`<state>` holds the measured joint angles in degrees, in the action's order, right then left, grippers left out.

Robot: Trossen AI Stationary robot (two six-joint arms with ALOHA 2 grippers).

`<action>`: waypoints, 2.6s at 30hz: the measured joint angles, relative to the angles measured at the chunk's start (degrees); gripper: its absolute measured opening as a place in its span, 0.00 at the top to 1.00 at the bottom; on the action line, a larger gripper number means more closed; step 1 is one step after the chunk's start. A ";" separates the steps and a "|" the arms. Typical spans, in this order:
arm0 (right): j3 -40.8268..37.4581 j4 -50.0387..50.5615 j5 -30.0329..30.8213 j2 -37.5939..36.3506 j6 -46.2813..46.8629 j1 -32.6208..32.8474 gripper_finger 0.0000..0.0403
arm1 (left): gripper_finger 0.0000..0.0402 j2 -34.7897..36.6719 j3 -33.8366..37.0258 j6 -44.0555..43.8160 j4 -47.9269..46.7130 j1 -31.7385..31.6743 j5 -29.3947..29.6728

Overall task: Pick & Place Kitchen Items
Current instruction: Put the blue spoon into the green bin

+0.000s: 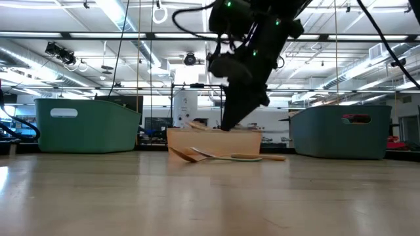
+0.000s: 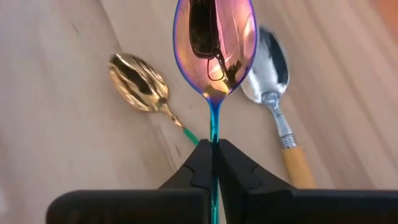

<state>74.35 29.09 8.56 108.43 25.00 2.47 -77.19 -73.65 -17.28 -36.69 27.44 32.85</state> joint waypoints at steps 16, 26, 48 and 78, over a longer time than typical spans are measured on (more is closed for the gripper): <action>0.13 -0.88 4.42 -21.16 -5.03 3.28 0.96 | 0.79 -0.02 -0.02 0.04 3.96 0.00 4.61; 0.17 -10.64 5.50 -26.55 -12.12 8.07 0.96 | 0.79 -0.02 -0.03 4.62 11.46 -2.57 7.61; 0.17 -20.87 3.35 -26.50 -21.00 9.48 0.96 | 0.79 -0.06 -0.02 9.44 22.14 -11.93 -15.77; 0.26 -26.78 0.90 -26.87 -24.09 10.29 0.96 | 0.52 -4.31 0.09 13.71 30.45 -12.66 -17.18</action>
<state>74.61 2.31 9.46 81.56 0.91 12.76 -81.49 -73.56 -3.57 -6.24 14.79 15.67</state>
